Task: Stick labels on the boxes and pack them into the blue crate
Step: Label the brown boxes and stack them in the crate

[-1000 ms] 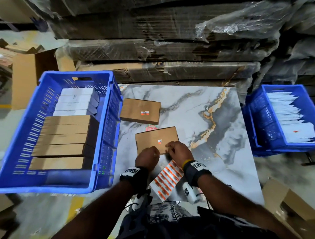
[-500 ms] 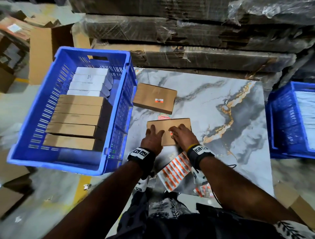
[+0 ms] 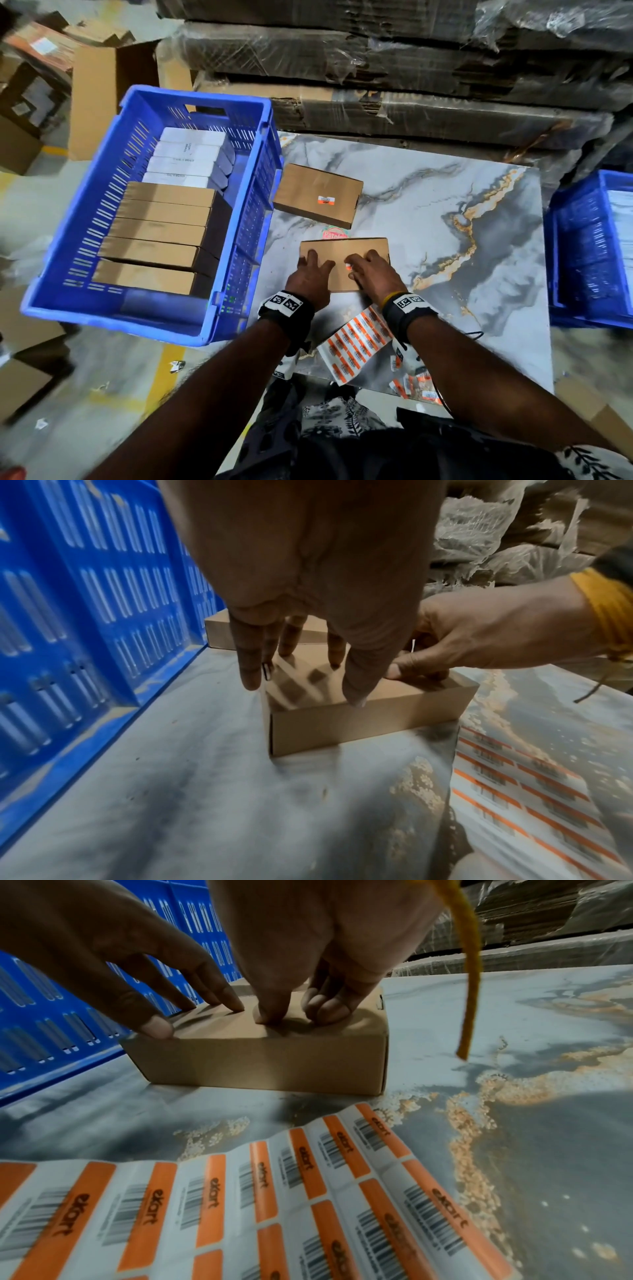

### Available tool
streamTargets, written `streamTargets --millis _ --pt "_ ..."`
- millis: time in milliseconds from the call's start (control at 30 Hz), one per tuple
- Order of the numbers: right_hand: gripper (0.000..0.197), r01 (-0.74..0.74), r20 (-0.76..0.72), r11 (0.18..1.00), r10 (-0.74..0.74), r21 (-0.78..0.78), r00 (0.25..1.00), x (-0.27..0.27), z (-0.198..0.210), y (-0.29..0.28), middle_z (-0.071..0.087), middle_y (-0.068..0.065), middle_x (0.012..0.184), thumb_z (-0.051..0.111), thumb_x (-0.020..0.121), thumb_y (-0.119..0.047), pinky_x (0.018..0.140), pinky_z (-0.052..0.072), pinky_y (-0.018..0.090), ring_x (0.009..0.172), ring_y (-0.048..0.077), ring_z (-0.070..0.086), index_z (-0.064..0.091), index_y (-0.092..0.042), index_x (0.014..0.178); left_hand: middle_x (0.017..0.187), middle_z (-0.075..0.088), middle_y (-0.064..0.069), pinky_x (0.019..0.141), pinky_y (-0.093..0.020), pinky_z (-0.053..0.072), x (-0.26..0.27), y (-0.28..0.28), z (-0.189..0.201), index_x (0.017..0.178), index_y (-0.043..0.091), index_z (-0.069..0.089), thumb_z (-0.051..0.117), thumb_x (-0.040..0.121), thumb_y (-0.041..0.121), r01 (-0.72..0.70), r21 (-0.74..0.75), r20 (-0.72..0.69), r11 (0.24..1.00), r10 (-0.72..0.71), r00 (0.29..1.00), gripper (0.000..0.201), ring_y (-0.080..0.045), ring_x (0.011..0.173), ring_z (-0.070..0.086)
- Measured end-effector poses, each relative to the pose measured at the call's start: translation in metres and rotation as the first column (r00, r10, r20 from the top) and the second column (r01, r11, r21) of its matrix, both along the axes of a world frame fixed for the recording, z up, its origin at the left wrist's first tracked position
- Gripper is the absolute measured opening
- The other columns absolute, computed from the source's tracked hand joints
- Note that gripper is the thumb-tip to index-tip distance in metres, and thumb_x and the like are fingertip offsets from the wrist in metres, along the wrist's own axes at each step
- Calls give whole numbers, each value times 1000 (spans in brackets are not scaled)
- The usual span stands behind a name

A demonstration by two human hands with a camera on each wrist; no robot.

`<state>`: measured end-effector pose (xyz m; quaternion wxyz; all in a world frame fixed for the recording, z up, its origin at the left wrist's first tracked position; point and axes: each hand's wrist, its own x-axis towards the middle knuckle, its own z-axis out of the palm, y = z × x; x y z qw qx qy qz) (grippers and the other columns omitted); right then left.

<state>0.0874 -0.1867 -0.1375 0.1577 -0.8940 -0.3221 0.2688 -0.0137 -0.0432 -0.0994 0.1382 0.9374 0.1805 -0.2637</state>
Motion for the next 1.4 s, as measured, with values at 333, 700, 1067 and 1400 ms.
streamTargets --millis 333,700,1067,1400 --pt "19 -54 22 998 54 -31 998 6 5 4 49 9 116 49 97 -28 84 55 40 97 28 60 45 -34 114 155 17 -15 101 -46 47 2 1 6 149 28 29 62 89 25 13 2 -10 1000 -13 1000 68 -39 140 29" --pt "33 -137 92 988 143 -72 985 18 15 11 49 7 129 50 98 -31 91 51 40 110 32 57 56 -31 131 150 23 -13 97 -44 49 4 2 6 146 27 32 65 86 27 7 -11 -12 1000 -7 1000 68 -38 135 34" --pt "24 -324 239 928 362 -184 901 19 22 22 50 11 120 48 96 -31 68 49 36 90 36 61 52 -20 116 152 20 -15 98 -45 47 2 2 8 148 27 31 65 86 31 15 -7 -9 1000 -15 1000 70 -37 134 34" --pt "20 -291 201 944 318 -153 926 18 25 15 43 9 126 45 96 -27 66 39 33 99 31 55 45 -21 115 150 21 -15 97 -47 48 4 2 10 148 28 31 66 86 32 19 -8 -25 1000 -19 999 71 -37 134 34"
